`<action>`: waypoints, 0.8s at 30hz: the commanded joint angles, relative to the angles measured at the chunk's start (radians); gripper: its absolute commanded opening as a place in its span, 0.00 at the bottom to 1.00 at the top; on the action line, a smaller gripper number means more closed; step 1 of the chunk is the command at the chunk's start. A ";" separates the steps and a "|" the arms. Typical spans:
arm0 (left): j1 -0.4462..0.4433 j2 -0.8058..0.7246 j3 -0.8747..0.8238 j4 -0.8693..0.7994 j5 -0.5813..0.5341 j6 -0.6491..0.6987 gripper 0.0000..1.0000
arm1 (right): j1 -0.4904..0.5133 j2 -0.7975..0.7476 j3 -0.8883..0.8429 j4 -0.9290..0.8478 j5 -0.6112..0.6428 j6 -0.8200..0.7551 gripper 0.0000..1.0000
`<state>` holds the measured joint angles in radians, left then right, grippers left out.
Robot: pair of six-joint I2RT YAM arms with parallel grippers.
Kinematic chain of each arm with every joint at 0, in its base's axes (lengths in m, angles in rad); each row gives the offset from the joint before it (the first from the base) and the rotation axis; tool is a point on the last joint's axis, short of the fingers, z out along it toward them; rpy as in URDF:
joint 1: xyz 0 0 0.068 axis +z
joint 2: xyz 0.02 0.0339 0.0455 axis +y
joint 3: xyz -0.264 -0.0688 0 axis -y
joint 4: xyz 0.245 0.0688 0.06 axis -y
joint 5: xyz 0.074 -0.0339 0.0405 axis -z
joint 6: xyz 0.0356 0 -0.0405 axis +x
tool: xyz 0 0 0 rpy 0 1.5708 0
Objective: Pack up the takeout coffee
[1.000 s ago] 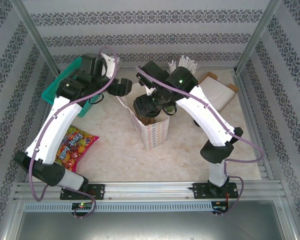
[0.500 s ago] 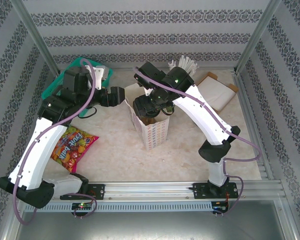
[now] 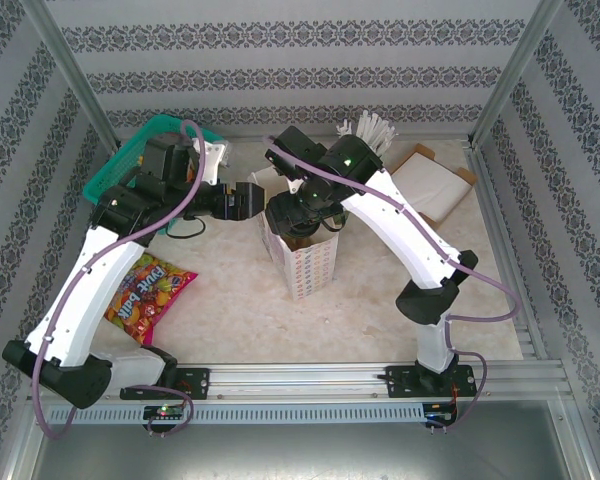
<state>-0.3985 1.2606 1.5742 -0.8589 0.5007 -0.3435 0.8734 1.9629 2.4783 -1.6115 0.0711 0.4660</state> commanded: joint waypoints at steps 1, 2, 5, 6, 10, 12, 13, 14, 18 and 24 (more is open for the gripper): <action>-0.010 -0.036 -0.024 0.087 0.035 -0.020 0.83 | 0.009 0.021 -0.006 -0.201 0.023 0.010 0.71; -0.010 -0.033 -0.027 0.087 0.038 -0.024 0.81 | 0.009 0.024 -0.003 -0.200 0.020 0.011 0.71; -0.010 -0.004 -0.031 0.040 0.010 -0.026 0.76 | 0.010 0.033 0.007 -0.202 0.004 0.022 0.71; -0.010 0.005 -0.033 0.026 -0.006 -0.025 0.74 | 0.010 0.033 0.005 -0.202 0.003 0.026 0.71; -0.010 0.017 -0.043 0.012 -0.049 -0.023 0.51 | 0.006 0.022 -0.013 -0.200 0.011 0.035 0.71; -0.010 0.010 -0.044 0.005 -0.048 -0.020 0.39 | 0.002 0.014 -0.012 -0.200 0.000 0.041 0.71; -0.010 0.005 -0.045 0.001 -0.043 -0.016 0.33 | 0.001 0.010 -0.010 -0.200 0.001 0.043 0.71; -0.010 -0.002 -0.047 -0.004 -0.040 -0.014 0.29 | -0.002 0.007 -0.009 -0.200 0.000 0.048 0.71; -0.010 -0.027 -0.072 -0.016 -0.028 -0.013 0.13 | -0.011 -0.003 -0.020 -0.201 0.005 0.060 0.71; -0.010 -0.034 -0.083 -0.015 0.005 -0.035 0.02 | -0.022 -0.024 -0.076 -0.202 0.068 0.090 0.72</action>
<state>-0.3992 1.2442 1.4979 -0.8528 0.4793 -0.3611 0.8593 1.9766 2.4168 -1.6112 0.0914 0.5220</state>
